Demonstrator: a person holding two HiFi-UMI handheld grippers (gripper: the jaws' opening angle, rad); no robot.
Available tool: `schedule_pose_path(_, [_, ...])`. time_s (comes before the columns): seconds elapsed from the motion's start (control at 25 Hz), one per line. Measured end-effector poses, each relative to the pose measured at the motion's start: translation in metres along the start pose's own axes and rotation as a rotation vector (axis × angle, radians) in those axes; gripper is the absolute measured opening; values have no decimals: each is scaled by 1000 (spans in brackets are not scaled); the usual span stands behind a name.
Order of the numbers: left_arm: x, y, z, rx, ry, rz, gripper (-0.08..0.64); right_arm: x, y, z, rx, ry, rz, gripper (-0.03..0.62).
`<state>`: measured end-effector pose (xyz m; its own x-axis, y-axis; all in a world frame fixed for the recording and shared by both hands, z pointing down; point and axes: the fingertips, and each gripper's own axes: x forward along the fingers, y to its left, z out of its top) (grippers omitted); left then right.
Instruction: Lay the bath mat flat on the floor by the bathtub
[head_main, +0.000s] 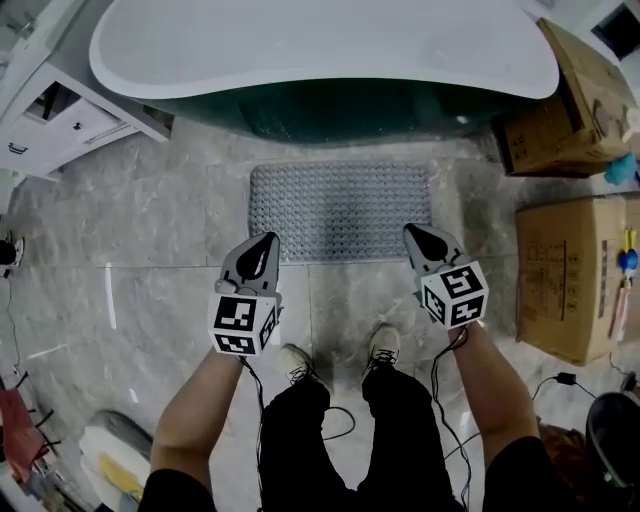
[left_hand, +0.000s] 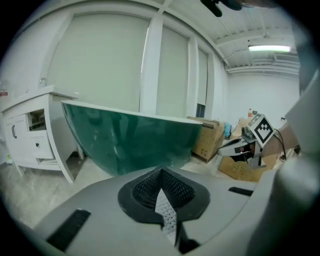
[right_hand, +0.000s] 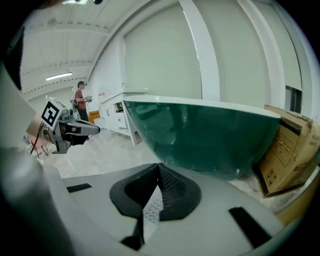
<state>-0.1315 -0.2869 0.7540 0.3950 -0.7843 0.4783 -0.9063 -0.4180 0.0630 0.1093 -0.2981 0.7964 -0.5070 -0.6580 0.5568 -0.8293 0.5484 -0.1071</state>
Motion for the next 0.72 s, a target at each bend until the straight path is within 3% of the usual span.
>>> schedule_pose_path(0.12, [-35,-8,54,17,-20,-17,17,-33,13,48,9,-1,4,17])
schedule_pose_path(0.32, [-98,-17,134,-29,-29,-49,17,-90,41,134,23,-19,1,17])
schedule_pose_path(0.48, [-150,-27,187,-54,-21,-84,17,-138,75,198,56,-58,-1,17])
schedule_pose_path(0.72, [-214,-22,259,-115,-54,-84,17,-194,123,287,27,-128,-10,17])
